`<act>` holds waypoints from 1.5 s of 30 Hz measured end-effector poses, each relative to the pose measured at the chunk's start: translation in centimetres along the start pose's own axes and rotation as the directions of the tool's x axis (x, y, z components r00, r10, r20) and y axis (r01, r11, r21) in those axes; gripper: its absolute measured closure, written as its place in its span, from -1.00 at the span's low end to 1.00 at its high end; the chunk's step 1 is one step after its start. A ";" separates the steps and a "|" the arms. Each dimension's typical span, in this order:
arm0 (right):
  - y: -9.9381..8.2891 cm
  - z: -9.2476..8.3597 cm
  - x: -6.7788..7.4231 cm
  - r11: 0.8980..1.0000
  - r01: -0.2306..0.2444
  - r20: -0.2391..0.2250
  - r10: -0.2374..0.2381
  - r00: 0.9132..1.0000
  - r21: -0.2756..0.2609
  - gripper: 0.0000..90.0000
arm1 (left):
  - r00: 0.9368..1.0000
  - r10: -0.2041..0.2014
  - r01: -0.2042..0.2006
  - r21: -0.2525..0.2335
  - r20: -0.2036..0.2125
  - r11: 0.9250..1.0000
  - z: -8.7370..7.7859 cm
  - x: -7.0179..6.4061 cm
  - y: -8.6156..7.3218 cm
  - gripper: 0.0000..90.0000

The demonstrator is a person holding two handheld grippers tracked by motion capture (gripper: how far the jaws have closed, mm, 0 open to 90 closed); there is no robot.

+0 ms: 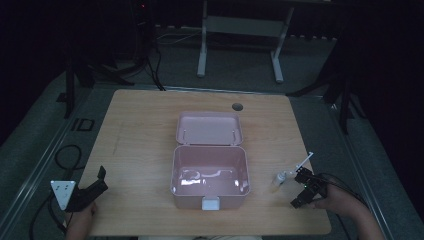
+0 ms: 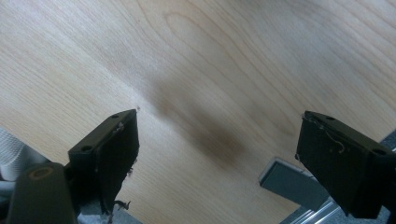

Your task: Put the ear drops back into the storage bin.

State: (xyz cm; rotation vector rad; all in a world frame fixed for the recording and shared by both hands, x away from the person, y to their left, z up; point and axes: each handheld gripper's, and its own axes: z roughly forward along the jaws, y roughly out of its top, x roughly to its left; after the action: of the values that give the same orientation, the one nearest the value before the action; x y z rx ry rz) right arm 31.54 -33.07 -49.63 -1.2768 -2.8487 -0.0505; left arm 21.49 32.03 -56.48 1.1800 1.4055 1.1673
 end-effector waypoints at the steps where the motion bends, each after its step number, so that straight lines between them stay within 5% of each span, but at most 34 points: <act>1: 0.2 0.0 -0.1 1.000 0.005 0.004 -0.005 1.000 0.001 -0.70 | 1.000 0.001 -0.001 0.000 0.000 1.000 0.0 0.0 0.0 -0.99; 34: 7.7 -0.3 -0.3 0.999 0.045 -0.030 -0.045 0.999 0.021 -0.40 | 1.000 0.001 -0.001 -0.002 0.011 1.000 0.0 0.0 0.0 -0.99; 45: 8.7 0.3 -0.3 0.997 0.052 -0.030 -0.050 0.998 0.051 -0.06 | 1.000 0.000 0.000 -0.003 0.015 1.000 0.0 0.0 0.0 -0.99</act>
State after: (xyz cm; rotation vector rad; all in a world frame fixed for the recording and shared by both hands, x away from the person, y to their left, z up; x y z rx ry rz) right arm 38.21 -27.46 -49.78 -1.1846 -2.8385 0.0037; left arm 21.45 32.07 -56.50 1.1841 1.3920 1.1580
